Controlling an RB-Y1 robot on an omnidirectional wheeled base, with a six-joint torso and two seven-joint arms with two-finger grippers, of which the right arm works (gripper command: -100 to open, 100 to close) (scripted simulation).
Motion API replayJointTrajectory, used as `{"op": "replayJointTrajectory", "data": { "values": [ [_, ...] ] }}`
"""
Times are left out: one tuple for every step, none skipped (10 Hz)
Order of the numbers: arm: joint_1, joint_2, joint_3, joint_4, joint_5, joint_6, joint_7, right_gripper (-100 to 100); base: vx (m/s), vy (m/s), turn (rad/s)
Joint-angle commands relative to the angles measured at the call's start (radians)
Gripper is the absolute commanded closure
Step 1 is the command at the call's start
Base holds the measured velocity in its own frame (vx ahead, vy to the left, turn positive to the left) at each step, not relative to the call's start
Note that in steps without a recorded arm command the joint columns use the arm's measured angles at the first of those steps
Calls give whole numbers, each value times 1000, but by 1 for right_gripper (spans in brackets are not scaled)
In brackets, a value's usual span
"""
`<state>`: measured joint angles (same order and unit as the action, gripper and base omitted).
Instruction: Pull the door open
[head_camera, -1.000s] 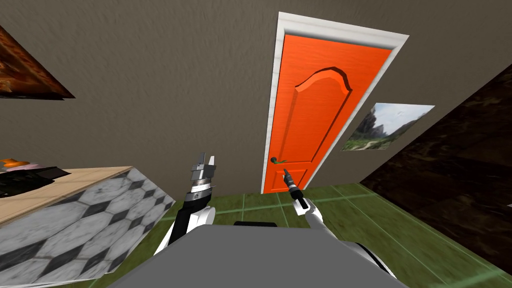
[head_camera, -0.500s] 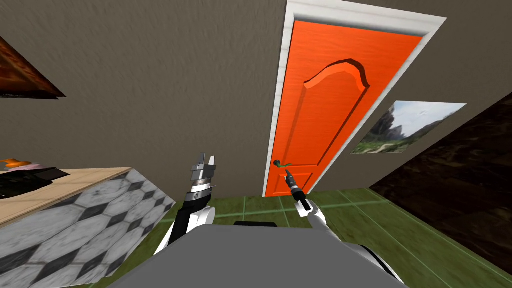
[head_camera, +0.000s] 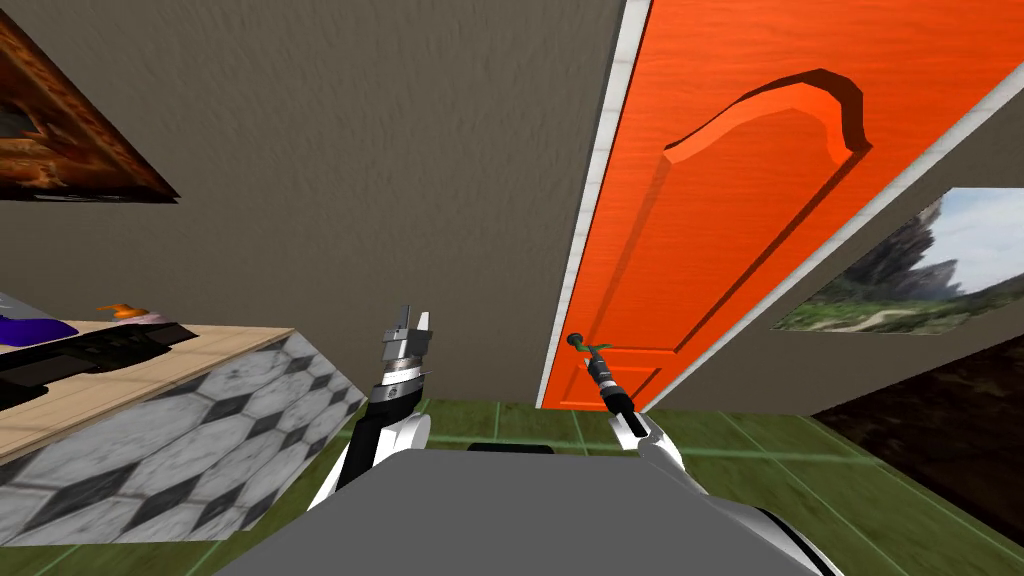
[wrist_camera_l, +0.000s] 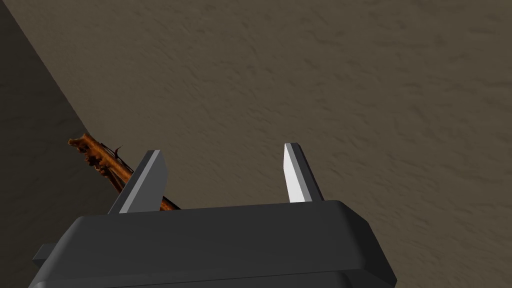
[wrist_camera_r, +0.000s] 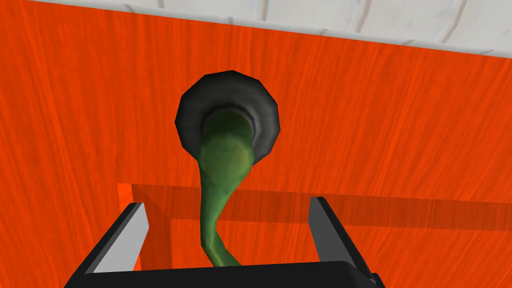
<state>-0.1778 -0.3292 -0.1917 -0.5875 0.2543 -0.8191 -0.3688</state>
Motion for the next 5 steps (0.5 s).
{"op": "replayJointTrajectory", "data": {
  "values": [
    [31,-34,-14,-6,-12,-17,-23,-100,200,64,166],
    [31,-34,-14,19,-12,-17,-23,-100,142,29,26],
    [31,-34,-14,25,-12,-17,-23,-100,55,7,-18],
    [31,-34,-14,-6,-12,-17,-23,-100,0,0,0],
    [24,-35,-14,19,-12,-22,-21,-100,0,0,0]
  ]
}}
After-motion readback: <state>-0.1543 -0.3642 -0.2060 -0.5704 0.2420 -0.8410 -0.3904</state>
